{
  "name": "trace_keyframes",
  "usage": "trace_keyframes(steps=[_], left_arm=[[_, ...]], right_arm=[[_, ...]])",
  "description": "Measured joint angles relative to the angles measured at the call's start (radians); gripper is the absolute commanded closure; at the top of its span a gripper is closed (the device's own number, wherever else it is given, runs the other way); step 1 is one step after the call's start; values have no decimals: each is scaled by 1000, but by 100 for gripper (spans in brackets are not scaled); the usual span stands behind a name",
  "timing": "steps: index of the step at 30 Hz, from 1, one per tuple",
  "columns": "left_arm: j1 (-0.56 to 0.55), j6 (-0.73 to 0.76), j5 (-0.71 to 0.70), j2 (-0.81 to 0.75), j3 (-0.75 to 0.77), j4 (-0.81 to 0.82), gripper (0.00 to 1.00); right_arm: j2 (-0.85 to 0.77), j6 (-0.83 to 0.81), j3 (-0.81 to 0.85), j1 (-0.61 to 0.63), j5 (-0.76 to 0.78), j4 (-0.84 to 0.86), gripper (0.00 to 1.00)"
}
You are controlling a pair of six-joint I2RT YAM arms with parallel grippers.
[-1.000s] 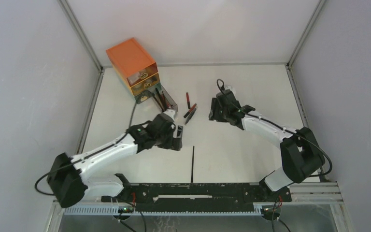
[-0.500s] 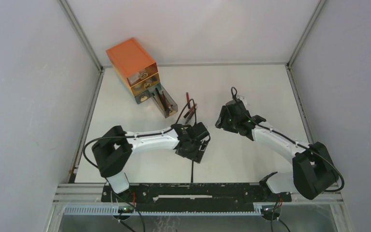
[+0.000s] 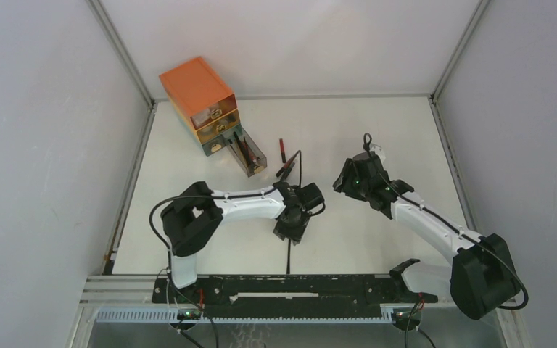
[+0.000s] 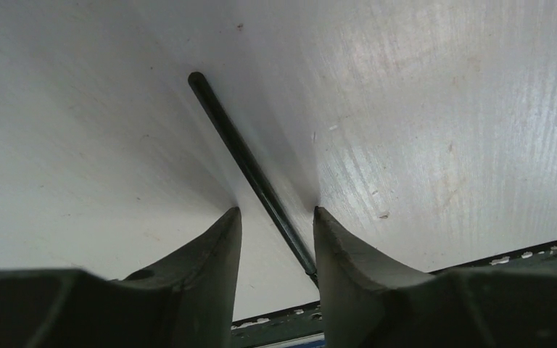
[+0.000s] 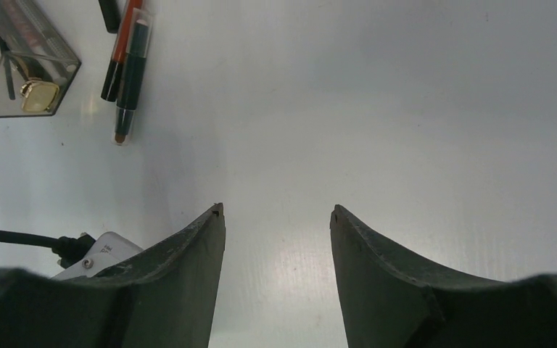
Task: Organize the makeup
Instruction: Pick up the makeup brush from the center of the board, then place the makeup brush in the drawer.
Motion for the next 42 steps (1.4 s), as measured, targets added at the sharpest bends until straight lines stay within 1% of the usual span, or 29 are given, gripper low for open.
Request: trace_keyframes(steps=[1,3,6,7,8,9,11,13,15,20,23,27,30,33,37,42], left_arm=[[0,0,-6,4,5,-7,61],[1,0,-21,13,15,-23,63],[3,1,-31,28,33,-47,71],[3,2,-31,33,39,-54,72],[5,2,-31,35,41,-56,76],[8,5,-29,37,44,-58,83],[15,8,-22,39,44,-57,86],[26,8,-13,37,40,-55,94],[41,8,-4,24,26,-38,99],[111,10,-55,-26,-27,24,100],[170,13,-93,-62,-27,38,100],[248,31,-104,-151,-16,39,100],[312,45,-104,-211,39,21,100],[386,57,-98,-227,128,10,100],[510,62,-96,-221,246,4,100],[659,42,-79,-161,336,19,100]], right_arm=[[-7,0,0,-1,3,1,38],[-15,1,-2,-2,7,3,38],[-19,6,-9,-2,10,4,38],[-19,8,-11,-2,11,3,38],[-19,10,-13,-2,11,3,38],[-19,12,-14,-2,12,3,38],[-19,16,-16,-2,14,3,38],[-19,17,-16,-2,16,3,38],[-22,18,-16,-2,19,2,38],[-53,15,-16,-9,27,0,38],[-88,15,-16,-17,36,-5,38],[-113,14,-16,-25,48,-11,39],[-114,14,-16,-30,49,-13,39],[-114,13,-16,-35,48,-15,39],[-111,10,-16,-46,48,-15,39],[-109,3,-16,-58,48,-23,39]])
